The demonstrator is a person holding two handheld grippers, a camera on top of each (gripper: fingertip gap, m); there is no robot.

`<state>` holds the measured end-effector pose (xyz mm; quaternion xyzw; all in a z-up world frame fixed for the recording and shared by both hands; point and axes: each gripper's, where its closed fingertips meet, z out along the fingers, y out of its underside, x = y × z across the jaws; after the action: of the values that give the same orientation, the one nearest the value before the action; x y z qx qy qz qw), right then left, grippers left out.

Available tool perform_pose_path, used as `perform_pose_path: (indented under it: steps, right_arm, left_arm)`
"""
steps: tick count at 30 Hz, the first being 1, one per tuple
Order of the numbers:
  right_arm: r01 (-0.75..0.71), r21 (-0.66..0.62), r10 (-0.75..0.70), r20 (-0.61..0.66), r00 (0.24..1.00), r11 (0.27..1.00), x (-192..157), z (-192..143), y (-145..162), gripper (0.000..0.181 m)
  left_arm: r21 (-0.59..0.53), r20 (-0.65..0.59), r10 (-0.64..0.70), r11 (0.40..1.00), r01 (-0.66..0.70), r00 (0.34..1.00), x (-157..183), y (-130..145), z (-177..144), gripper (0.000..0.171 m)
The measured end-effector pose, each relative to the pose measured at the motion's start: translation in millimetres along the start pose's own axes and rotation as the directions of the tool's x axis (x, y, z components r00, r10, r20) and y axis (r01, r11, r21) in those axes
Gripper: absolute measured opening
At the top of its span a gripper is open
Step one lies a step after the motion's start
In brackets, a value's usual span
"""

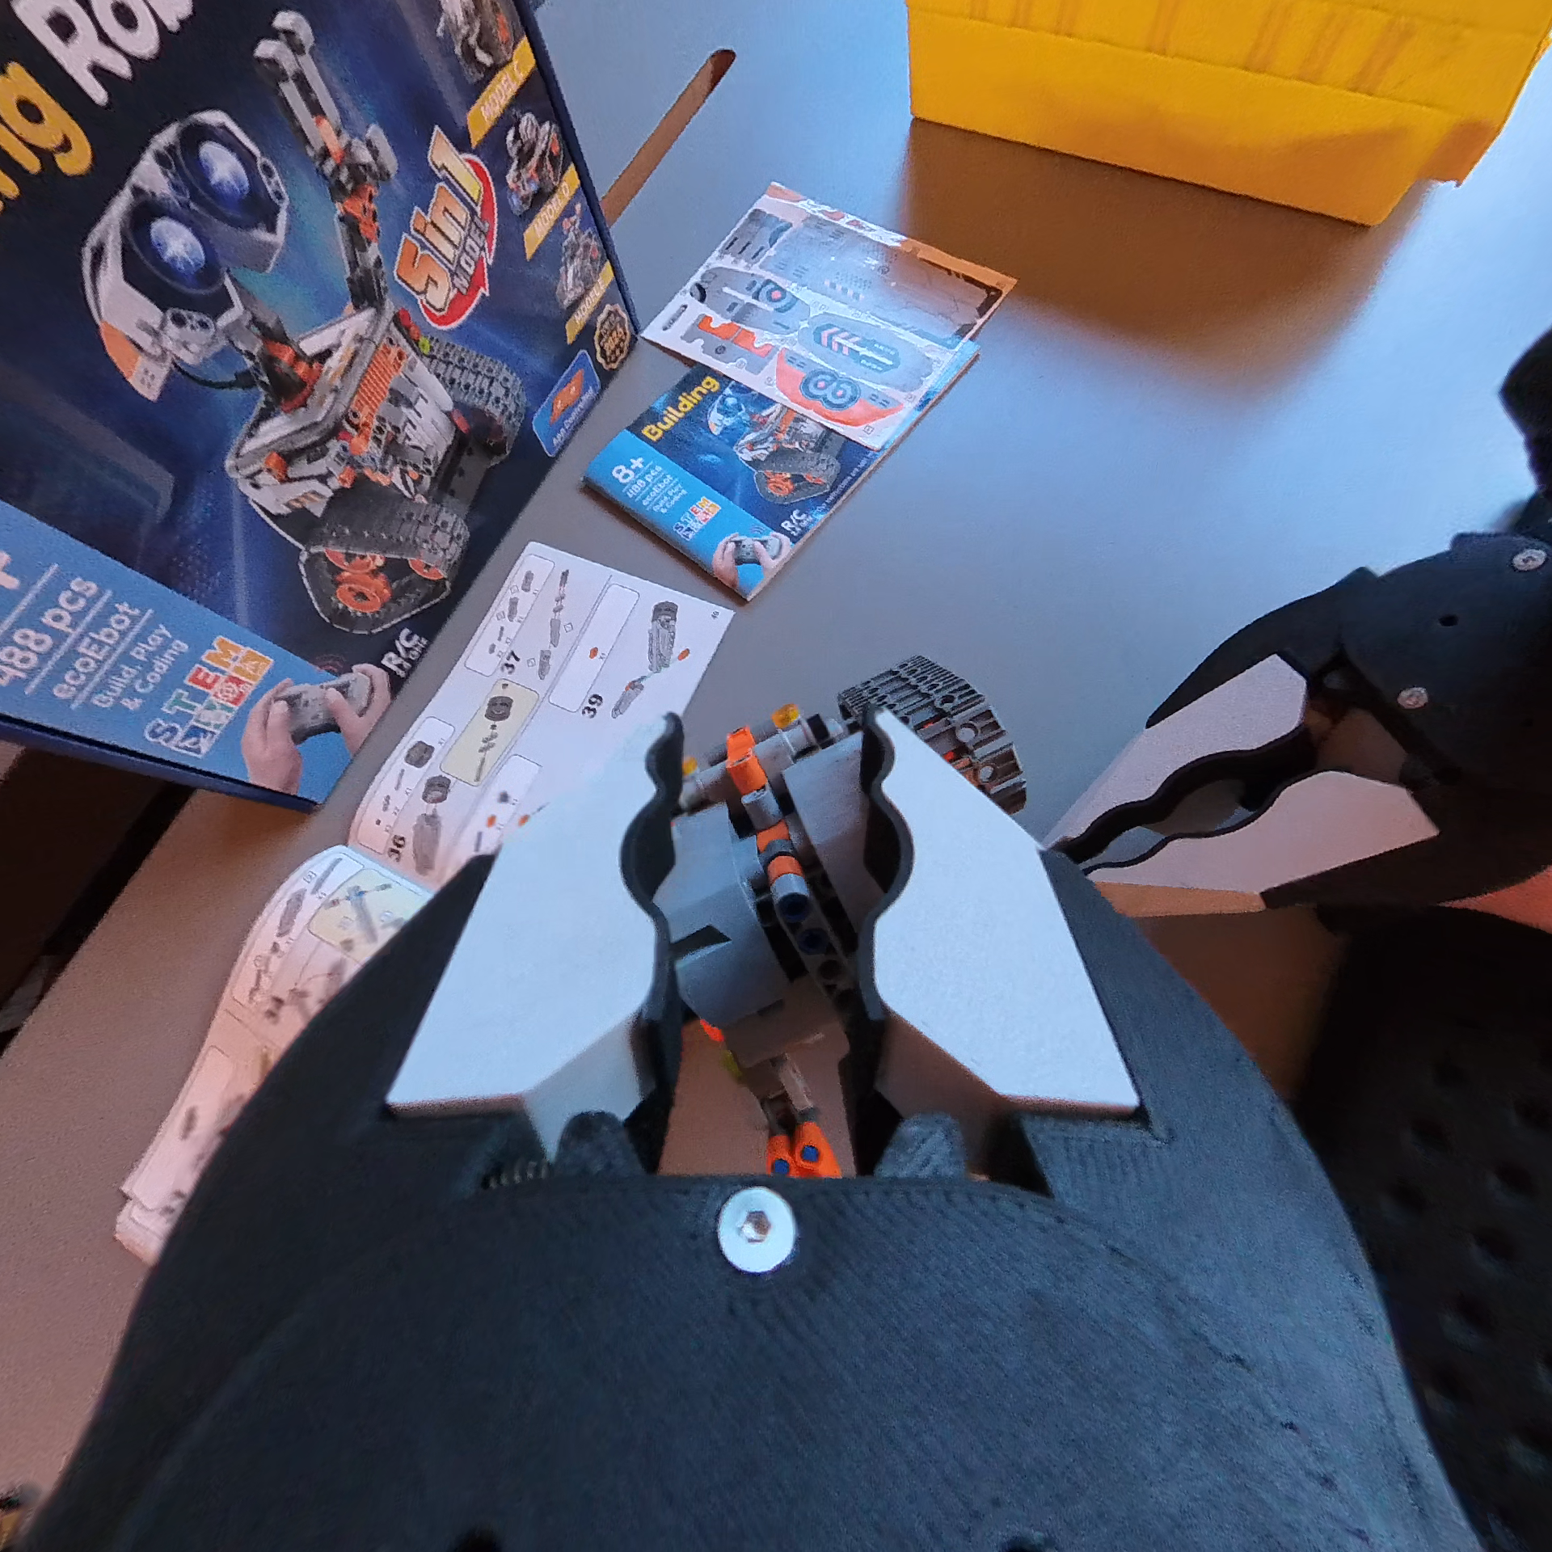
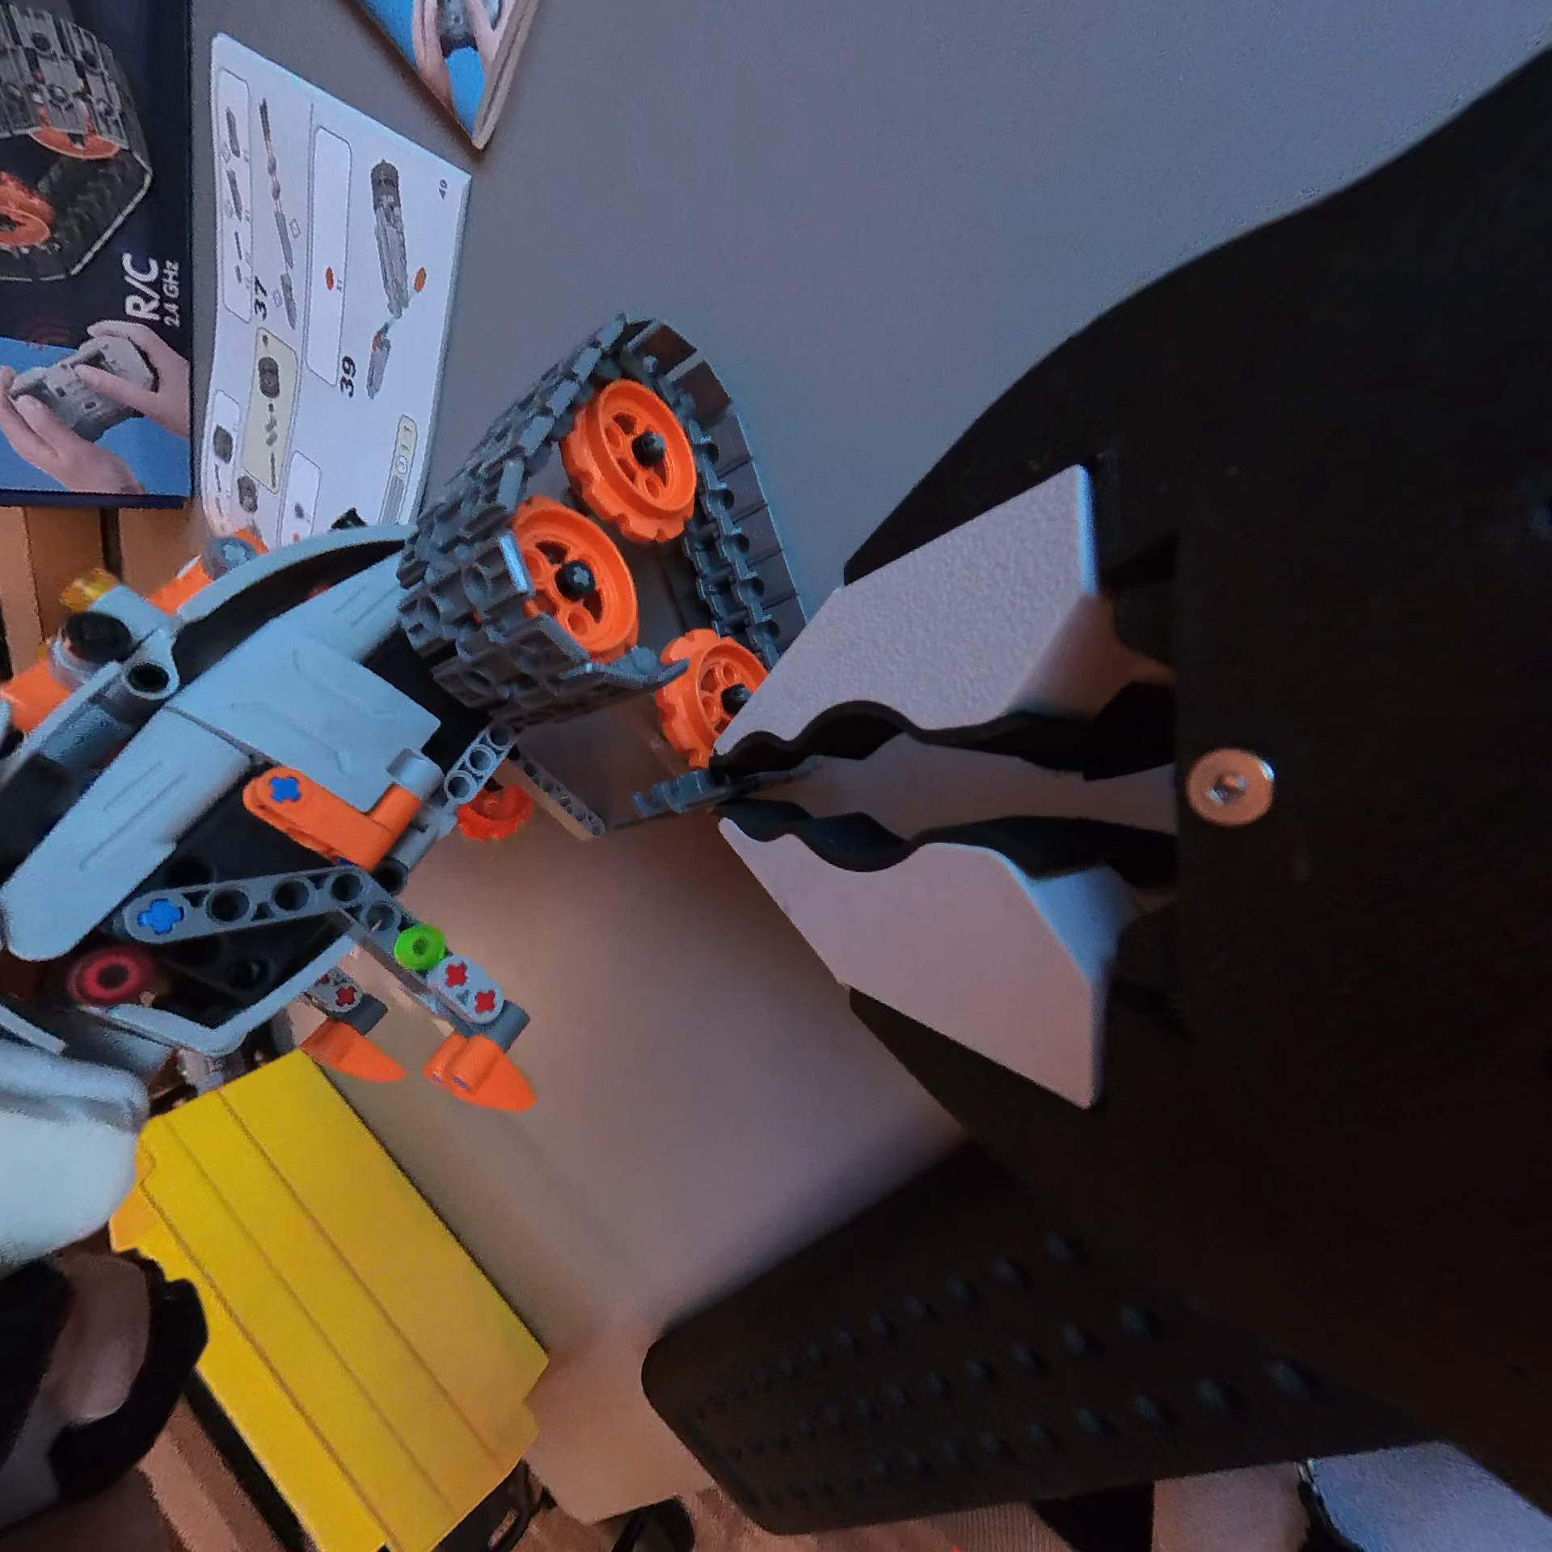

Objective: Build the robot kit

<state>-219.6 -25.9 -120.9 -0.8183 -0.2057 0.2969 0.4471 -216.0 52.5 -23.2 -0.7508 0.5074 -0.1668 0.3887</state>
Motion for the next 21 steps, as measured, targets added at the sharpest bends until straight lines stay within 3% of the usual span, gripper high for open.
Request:
perform_pose_path:
  steps: [2, 6, 11, 21]
  right_arm:
    - [-0.026, 0.008, 0.025, 0.013, 1.0, 1.0, 1, -1, -1, 0.004]
    - [0.002, 0.006, -0.002, -0.009, 1.0, 1.0, 2, -1, -1, 0.004]
    - [0.017, 0.029, -0.016, -0.041, 0.999, 0.999, 5, -4, -4, 0.005]
    - [-0.028, 0.043, 0.029, -0.02, 0.999, 0.999, 9, -9, -5, 0.004]
  left_arm:
    - [0.028, -0.004, 0.054, 0.998, -0.053, 0.999, 4, -6, -3, 0.051]
    - [0.063, -0.037, 0.26, 0.964, -0.257, 0.965, 24, -26, -9, 0.051]
    - [-0.082, -0.198, 0.426, 0.89, -0.448, 0.883, 50, -22, 7, 0.046]
    - [-0.251, -0.37, 0.375, 0.84, -0.48, 0.85, 61, -3, 48, 0.044]
